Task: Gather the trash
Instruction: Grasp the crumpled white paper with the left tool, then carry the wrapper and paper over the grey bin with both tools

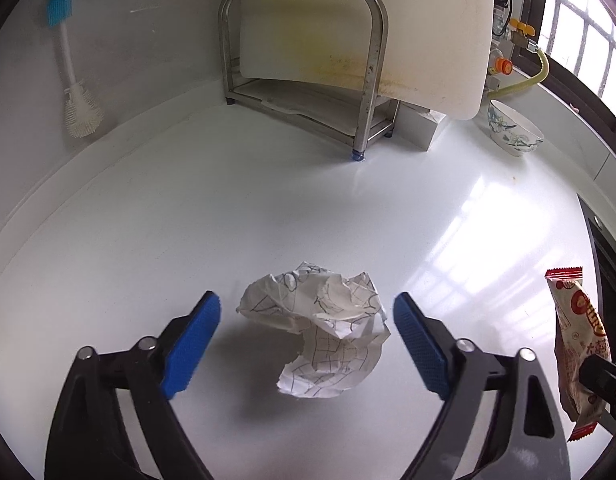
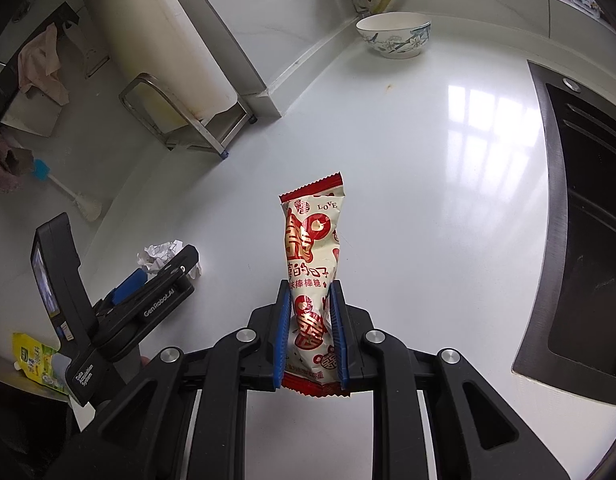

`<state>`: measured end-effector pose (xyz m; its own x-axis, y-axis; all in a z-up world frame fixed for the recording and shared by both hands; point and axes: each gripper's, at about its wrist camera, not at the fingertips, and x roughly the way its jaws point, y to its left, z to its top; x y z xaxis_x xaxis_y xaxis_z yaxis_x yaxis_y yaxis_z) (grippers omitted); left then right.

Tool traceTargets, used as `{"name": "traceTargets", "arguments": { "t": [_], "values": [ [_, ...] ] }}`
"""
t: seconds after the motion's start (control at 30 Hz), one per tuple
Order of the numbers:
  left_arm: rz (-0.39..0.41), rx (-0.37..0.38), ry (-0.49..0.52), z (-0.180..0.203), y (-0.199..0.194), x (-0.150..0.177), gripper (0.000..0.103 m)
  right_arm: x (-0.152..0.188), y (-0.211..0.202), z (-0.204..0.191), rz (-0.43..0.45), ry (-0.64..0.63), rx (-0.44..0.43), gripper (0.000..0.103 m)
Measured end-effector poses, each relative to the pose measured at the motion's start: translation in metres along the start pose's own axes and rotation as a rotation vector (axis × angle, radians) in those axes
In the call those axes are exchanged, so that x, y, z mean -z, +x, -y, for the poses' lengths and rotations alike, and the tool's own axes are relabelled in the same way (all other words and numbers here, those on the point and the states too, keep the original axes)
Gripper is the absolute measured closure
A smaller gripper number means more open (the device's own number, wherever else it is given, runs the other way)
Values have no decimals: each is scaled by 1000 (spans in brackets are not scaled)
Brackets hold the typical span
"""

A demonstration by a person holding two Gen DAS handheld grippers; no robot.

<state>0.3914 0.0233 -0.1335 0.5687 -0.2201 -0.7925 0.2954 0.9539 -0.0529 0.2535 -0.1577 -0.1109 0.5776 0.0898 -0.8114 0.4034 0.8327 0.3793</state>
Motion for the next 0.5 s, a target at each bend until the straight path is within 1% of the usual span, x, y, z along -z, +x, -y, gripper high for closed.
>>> {"name": "traceTargets", "arguments": {
  "t": [0.03,0.07,0.1,0.13,0.17,0.2,0.33,0.5],
  "values": [
    [-12,1,0,1,2,0,37,1,-1,0,0,-1,-1,84],
    [-24,1,-2,1,5,1,39,2,-2,0,0,-4,-3,84],
    [-33,1,-4,1,7,3,46,3,-3,-1,1,-5,-5,84],
    [-39,4,-6,1,8,4,55,3,-3,-1,2,-4,-7,84],
    [-43,3,-4,1,8,6,59,4,-4,-1,2,-4,-11,84],
    [-39,-5,0,0,7,7,60,4,-5,-1,3,-4,-13,84],
    [-33,3,-6,-3,0,12,62,7,-8,-3,5,-7,-24,84],
    [-19,-5,3,-6,-15,18,63,11,-13,-4,7,-14,-39,84]
  ]
}}
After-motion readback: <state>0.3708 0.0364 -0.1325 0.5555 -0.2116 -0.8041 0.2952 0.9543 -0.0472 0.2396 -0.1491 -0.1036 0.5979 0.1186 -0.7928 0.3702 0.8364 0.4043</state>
